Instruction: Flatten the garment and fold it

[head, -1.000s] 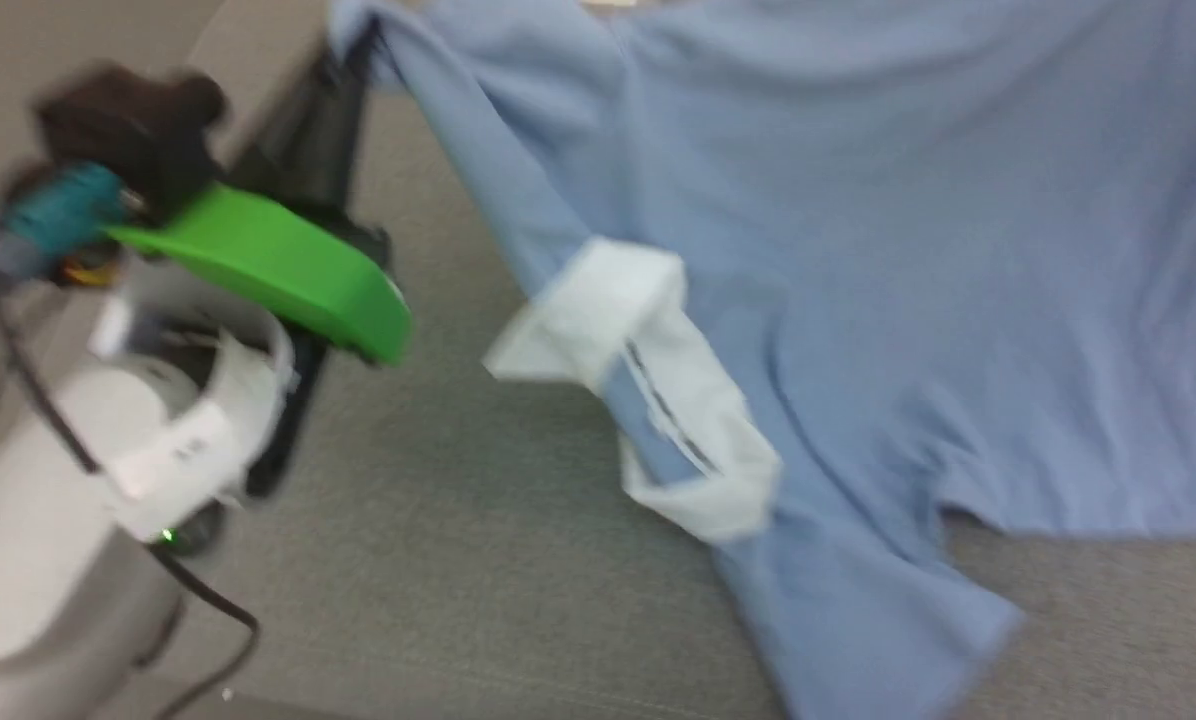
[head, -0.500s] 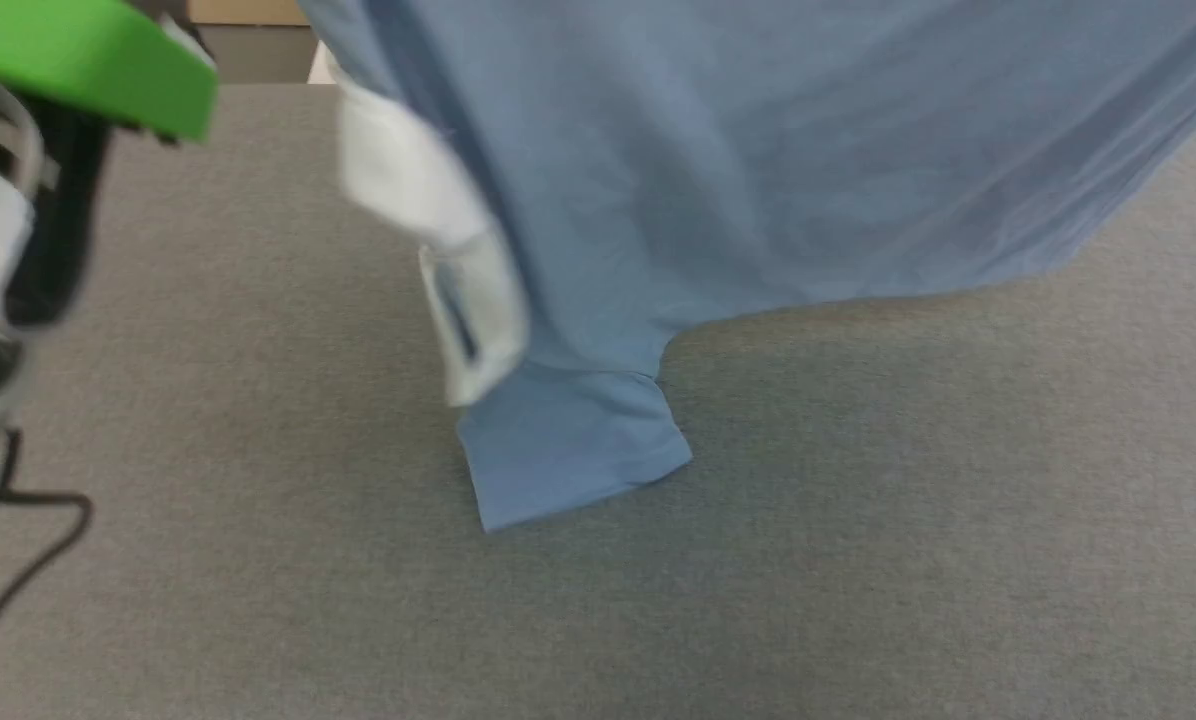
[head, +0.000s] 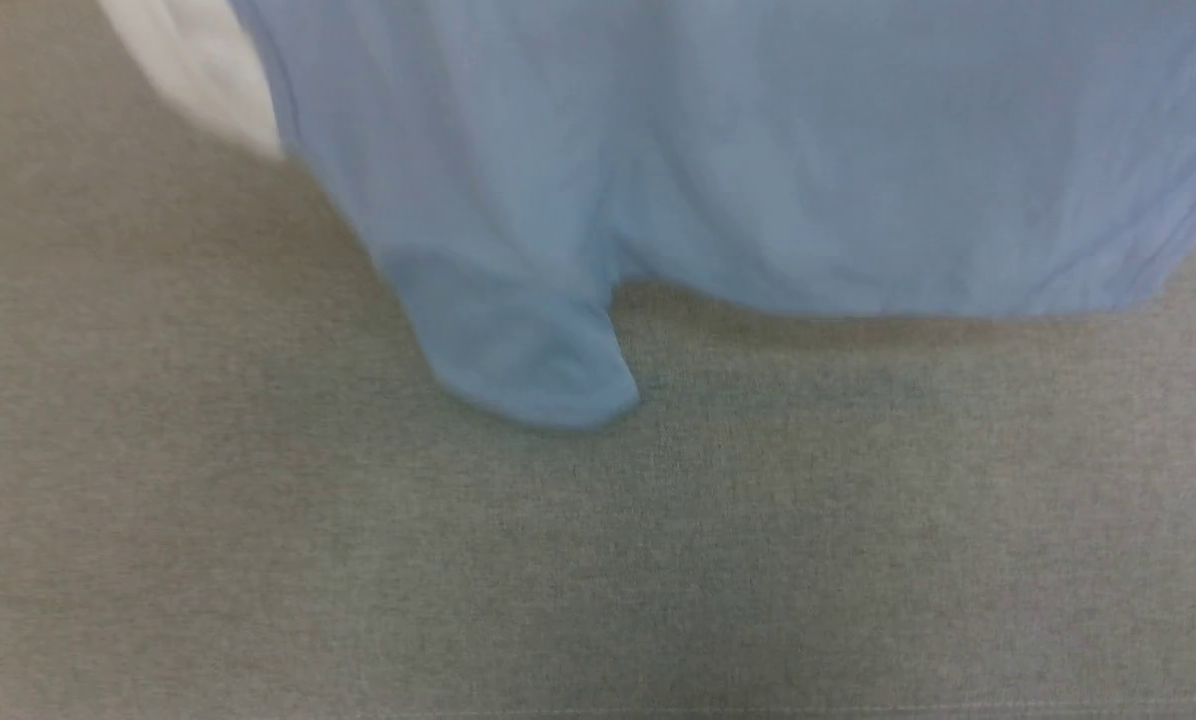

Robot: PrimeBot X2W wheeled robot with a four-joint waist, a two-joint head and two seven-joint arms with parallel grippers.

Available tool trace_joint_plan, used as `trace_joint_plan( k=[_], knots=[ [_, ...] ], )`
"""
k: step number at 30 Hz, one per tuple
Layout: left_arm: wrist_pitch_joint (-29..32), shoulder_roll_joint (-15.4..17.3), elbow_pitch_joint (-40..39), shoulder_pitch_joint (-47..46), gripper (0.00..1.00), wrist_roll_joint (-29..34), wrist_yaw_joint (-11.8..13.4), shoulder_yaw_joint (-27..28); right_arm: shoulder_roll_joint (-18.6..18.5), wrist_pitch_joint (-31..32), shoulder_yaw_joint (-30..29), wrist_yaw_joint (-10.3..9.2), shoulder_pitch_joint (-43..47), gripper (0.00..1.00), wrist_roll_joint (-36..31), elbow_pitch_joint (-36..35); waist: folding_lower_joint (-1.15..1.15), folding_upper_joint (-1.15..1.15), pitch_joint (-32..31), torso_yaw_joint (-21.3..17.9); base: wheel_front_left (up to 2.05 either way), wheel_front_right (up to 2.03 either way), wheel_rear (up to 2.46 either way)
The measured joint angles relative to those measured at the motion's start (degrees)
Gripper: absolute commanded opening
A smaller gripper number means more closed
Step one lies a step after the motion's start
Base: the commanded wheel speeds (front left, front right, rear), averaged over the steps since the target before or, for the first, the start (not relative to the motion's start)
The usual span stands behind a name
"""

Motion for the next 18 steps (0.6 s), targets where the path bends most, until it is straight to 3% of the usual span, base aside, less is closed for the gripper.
trace_joint_plan(
  k=[5,12,18],
  knots=[
    [-0.15,-3.0,11.17,-14.09,0.0,3.69,-3.82,-1.47,1.3,-3.88,5.32,0.01,-10.72,0.0,-1.37,6.62,0.01,0.0,5.6,-0.92,0.0,0.0,0.0],
    [-7.21,-8.03,24.96,-29.04,0.0,8.86,-4.99,-1.97,5.22,-13.12,8.75,0.01,-23.35,0.0,-3.53,19.12,0.01,0.0,13.11,-2.25,0.0,0.0,0.0],
    [-12.55,-11.68,34.77,-34.87,0.0,10.56,-6.82,-3.39,7.68,-18.83,12.33,0.02,-29.2,0.0,-3.81,27.39,0.02,0.0,17.41,-3.22,0.0,0.0,0.0]
  ],
)
